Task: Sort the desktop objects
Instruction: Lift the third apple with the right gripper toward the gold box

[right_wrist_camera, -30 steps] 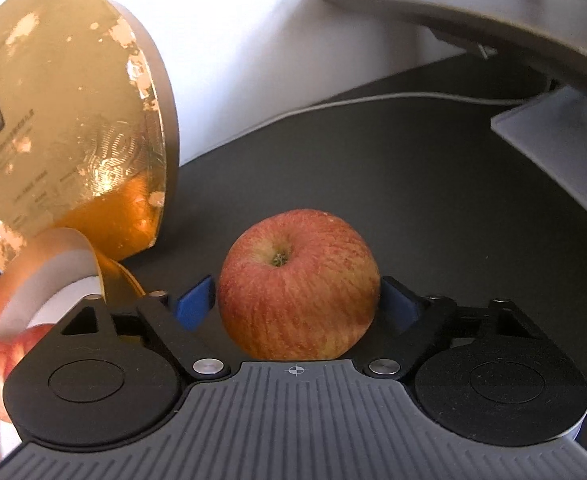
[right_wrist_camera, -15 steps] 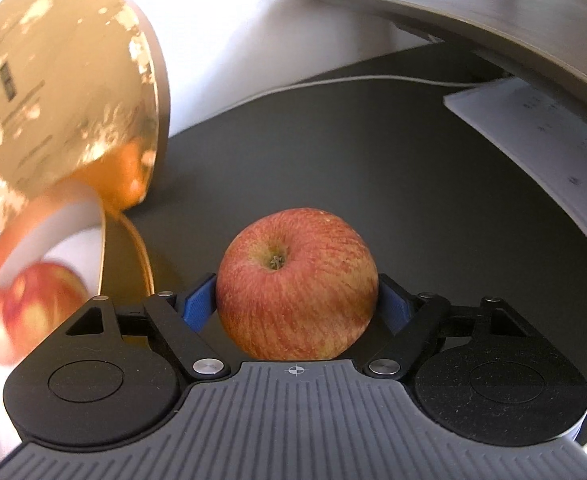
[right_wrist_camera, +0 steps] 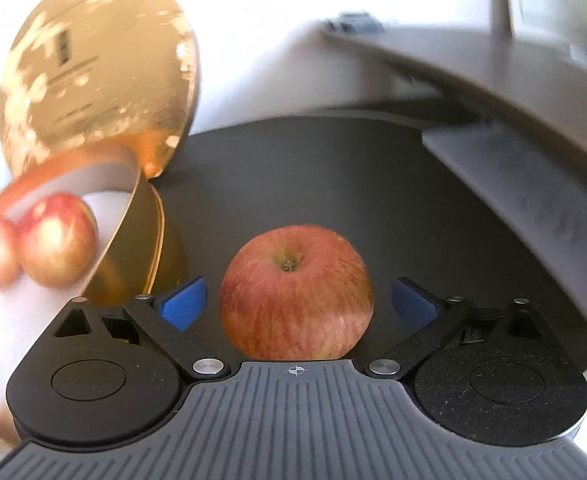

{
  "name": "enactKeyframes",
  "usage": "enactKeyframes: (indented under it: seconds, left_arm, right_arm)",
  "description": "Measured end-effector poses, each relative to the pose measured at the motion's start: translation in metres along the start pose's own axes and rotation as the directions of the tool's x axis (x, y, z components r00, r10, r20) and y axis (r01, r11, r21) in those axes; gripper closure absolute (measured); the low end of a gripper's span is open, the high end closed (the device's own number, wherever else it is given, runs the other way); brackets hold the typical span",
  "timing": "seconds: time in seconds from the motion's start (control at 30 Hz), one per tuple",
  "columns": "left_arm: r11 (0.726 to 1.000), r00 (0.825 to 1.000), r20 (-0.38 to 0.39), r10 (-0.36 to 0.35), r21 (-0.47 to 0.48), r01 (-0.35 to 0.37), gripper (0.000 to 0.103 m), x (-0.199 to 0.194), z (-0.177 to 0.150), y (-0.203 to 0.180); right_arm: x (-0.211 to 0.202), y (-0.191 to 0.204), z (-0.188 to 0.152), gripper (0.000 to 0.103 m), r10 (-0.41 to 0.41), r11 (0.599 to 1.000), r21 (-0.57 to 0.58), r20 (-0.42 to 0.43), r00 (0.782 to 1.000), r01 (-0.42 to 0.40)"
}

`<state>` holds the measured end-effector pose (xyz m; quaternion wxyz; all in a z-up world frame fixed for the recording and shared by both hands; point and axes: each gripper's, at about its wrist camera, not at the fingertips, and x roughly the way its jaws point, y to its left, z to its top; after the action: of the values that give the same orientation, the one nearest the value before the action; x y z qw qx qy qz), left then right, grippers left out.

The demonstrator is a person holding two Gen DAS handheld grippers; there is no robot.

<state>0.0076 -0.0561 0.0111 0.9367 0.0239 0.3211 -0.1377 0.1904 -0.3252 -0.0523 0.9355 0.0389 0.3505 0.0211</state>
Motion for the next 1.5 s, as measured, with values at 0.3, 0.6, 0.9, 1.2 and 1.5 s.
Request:
enactKeyframes:
  seconds: [0.3, 0.6, 0.9, 1.2, 1.5]
  left_arm:
    - [1.0, 1.0, 0.002, 0.016, -0.005, -0.016, 0.001, -0.005, -0.003, 0.0]
    - [1.0, 1.0, 0.011, 0.014, -0.005, -0.014, 0.001, -0.009, -0.004, 0.001]
    - [0.999, 0.999, 0.03, 0.013, -0.035, -0.012, 0.001, -0.017, -0.008, 0.012]
    - [0.996, 0.998, 0.059, -0.01, -0.085, 0.015, 0.001, -0.023, -0.014, 0.031]
    - [0.993, 0.996, 0.094, 0.007, -0.121, 0.004, 0.001, -0.036, -0.022, 0.053]
  right_arm:
    - [0.014, 0.001, -0.005, 0.007, -0.001, 0.996, -0.084, 0.041, 0.999, 0.005]
    - [0.015, 0.005, 0.003, 0.018, -0.01, 0.999, -0.044, -0.01, 1.0, 0.009]
    - [-0.001, 0.006, 0.021, 0.018, -0.033, 0.999, 0.017, 0.011, 0.999, 0.033]
    - [-0.068, 0.054, 0.061, 0.018, 0.055, 0.998, -0.051, 0.15, 0.987, -0.048]
    - [-0.085, 0.146, 0.048, 0.018, 0.232, 0.962, -0.161, 0.06, 0.971, -0.22]
